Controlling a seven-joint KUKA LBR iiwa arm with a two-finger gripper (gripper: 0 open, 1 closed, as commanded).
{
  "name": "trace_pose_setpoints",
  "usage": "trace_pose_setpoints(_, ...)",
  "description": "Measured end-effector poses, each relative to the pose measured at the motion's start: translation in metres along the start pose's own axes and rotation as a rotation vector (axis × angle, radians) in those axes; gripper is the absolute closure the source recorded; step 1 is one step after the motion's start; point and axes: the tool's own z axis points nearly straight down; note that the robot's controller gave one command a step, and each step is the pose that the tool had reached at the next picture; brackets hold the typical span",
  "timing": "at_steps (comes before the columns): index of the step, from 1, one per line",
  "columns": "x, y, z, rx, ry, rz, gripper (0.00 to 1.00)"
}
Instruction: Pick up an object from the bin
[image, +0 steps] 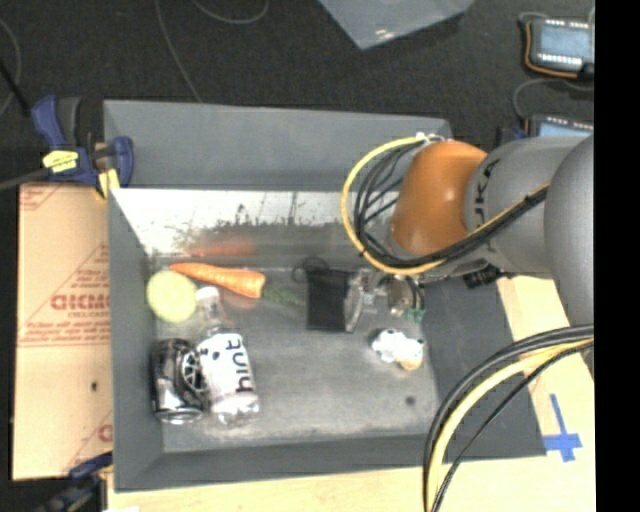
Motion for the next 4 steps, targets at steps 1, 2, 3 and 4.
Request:
trace_pose_setpoints(1, 0.0, 0.0, 0.0, 0.001, 0.0, -0.002, 0.0)
trace_pose_setpoints(2, 0.0, 0.0, 0.0, 0.001, 0.0, -0.003, 0.0)
trace_pose_setpoints(3, 0.0, 0.003, 0.014, 0.0, -0.002, 0.031, 0.0)
trace_pose_setpoints(4, 0.006, 0.007, 0.027, 0.001, -0.002, 0.177, 1.0)
